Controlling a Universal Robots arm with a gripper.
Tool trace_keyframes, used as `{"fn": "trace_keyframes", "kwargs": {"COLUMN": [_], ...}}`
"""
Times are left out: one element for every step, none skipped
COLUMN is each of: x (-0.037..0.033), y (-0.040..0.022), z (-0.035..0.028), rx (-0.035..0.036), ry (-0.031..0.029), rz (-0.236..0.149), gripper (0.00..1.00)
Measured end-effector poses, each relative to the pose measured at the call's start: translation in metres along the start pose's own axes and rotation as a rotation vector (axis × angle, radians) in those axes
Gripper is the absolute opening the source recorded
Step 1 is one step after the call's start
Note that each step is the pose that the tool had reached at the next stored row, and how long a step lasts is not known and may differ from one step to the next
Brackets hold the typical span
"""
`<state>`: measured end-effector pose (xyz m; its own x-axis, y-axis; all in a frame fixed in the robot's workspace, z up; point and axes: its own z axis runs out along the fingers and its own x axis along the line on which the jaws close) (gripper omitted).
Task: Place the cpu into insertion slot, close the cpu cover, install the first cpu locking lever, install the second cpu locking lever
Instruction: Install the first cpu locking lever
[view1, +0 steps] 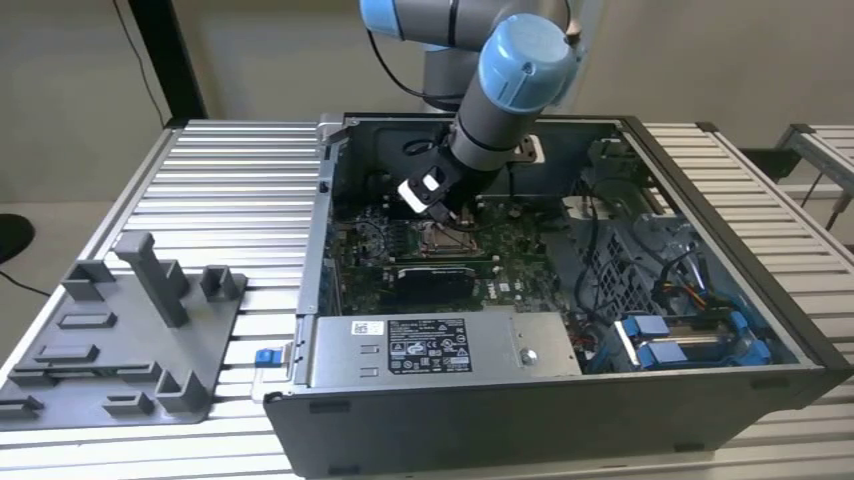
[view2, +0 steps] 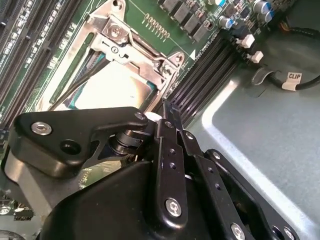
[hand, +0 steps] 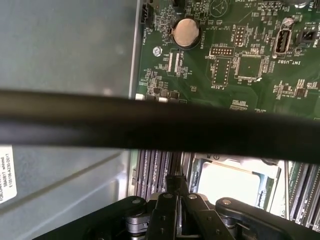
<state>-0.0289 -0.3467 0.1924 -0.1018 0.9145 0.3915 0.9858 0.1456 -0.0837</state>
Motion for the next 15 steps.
{"fn": "trace_keyframes", "kwargs": {"x": [-0.0001, -0.0003, -0.0004, -0.0006, -0.0007, -0.0008, -0.0009, -0.0011, -0.0012, -0.0013, -0.0014, -0.0015, -0.0016, -0.0017, -0.0018], "y": [0.0005, 0.0011, 0.0017, 0.0023, 0.0028, 0.0035, 0.0042, 0.0049, 0.0057, 0.0065, 0.0073, 0.0081, 0.0090, 0.0098, 0.0108], "z": [0.0001, 0.0002, 0.0004, 0.0005, 0.0005, 0.0006, 0.0006, 0.0006, 0.0006, 0.0006, 0.0006, 0.0006, 0.0005, 0.0004, 0.0004], "rx": [0.0000, 0.0000, 0.0000, 0.0000, 0.0000, 0.0000, 0.0000, 0.0000, 0.0000, 0.0000, 0.0001, 0.0001, 0.0001, 0.0001, 0.0001], "ry": [0.0000, -0.0001, 0.0000, -0.0001, -0.0001, -0.0002, -0.0001, -0.0001, -0.0001, -0.0001, -0.0001, -0.0001, 0.0000, 0.0000, 0.0001], "rz": [0.000, 0.000, 0.000, 0.000, 0.000, 0.000, 0.000, 0.000, 0.000, 0.000, 0.000, 0.000, 0.000, 0.000, 0.000], "gripper": [0.00, 0.00, 0.00, 0.00, 0.00, 0.00, 0.00, 0.00, 0.00, 0.00, 0.00, 0.00, 0.00, 0.00, 0.00]}}
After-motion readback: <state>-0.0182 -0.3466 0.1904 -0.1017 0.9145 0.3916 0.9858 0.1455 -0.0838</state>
